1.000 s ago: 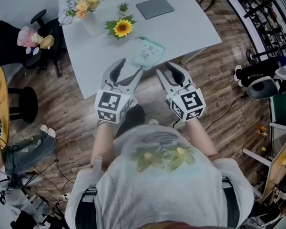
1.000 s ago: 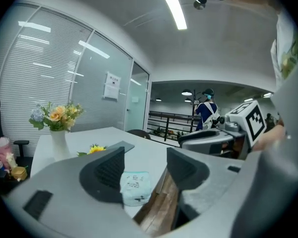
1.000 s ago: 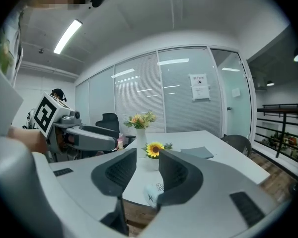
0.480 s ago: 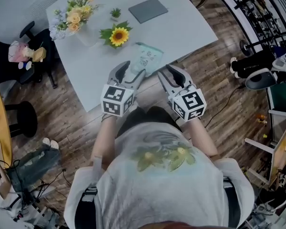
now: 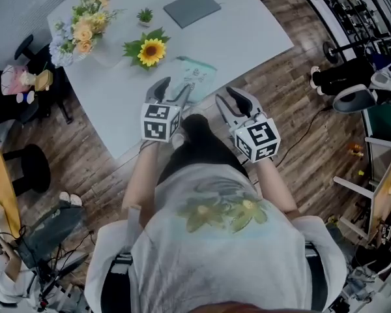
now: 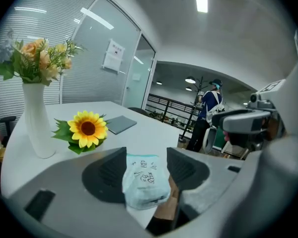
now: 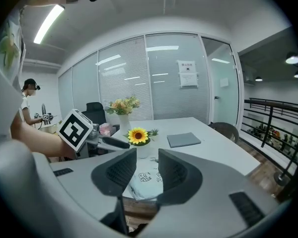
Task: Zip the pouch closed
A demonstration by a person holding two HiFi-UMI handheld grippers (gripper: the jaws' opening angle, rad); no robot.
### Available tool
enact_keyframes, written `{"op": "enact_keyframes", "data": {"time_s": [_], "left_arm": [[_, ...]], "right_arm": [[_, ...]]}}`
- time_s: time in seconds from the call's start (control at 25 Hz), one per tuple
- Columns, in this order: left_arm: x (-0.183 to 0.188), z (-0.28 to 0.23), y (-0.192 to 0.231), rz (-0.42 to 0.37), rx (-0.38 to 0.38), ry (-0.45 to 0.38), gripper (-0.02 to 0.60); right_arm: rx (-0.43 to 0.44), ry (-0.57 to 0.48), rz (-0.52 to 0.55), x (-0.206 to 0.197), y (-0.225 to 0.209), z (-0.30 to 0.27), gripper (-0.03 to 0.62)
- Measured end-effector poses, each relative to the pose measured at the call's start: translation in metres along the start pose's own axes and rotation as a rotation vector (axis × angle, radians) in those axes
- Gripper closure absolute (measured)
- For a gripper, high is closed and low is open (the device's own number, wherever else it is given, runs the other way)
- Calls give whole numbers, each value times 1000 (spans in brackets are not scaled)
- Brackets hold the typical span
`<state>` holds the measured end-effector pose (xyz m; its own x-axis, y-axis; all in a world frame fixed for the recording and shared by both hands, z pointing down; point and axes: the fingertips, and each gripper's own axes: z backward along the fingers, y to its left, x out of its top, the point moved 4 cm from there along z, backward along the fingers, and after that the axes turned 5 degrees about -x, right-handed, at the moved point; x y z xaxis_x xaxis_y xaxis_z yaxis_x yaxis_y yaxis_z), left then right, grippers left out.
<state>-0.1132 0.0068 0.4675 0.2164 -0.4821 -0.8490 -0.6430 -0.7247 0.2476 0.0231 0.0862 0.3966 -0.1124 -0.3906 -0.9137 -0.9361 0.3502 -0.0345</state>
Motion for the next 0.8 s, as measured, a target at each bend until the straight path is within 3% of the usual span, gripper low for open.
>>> {"op": "enact_keyframes", "data": {"time_s": [0.8], "left_arm": [[-27, -91, 58, 22, 176, 179, 333]], "right_arm": [[156, 138, 47, -26, -75, -98, 461]]}}
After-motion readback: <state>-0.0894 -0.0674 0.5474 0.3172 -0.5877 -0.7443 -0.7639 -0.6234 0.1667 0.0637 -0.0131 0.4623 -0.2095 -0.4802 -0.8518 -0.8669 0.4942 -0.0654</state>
